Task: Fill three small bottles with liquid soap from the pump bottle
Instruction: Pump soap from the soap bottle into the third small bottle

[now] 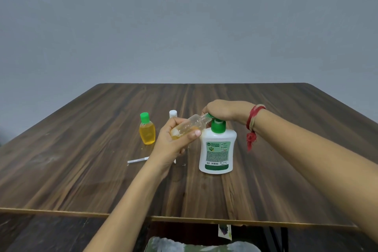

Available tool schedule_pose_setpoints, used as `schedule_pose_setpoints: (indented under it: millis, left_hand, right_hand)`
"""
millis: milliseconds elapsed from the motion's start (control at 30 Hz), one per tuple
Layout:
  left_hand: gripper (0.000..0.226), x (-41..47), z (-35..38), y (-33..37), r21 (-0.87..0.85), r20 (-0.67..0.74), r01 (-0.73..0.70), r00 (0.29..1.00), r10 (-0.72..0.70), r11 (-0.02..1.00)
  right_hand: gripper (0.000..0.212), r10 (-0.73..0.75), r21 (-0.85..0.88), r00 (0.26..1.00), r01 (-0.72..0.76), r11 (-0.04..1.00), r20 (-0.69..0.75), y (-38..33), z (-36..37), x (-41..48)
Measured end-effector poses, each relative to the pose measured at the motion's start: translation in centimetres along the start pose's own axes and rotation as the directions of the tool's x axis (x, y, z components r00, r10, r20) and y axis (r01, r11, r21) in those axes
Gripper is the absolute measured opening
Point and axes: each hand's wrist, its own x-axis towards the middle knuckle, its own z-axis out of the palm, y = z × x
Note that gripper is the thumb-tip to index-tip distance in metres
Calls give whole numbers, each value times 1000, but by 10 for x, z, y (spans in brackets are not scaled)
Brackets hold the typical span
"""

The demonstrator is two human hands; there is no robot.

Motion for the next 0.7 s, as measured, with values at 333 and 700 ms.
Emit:
schedule_pose_setpoints:
  millis: [333,700]
  left_hand:
    - [48,-3,0,0,8,-12,-4,1000,4,1000]
    - [47,-1,0,3,18,2,-14,1000,14,1000]
  right_hand:
    - [23,-18,-117,1000,19,993,7,0,2,4]
    - [17,-33,-85,999,34,996,8,7,4,10]
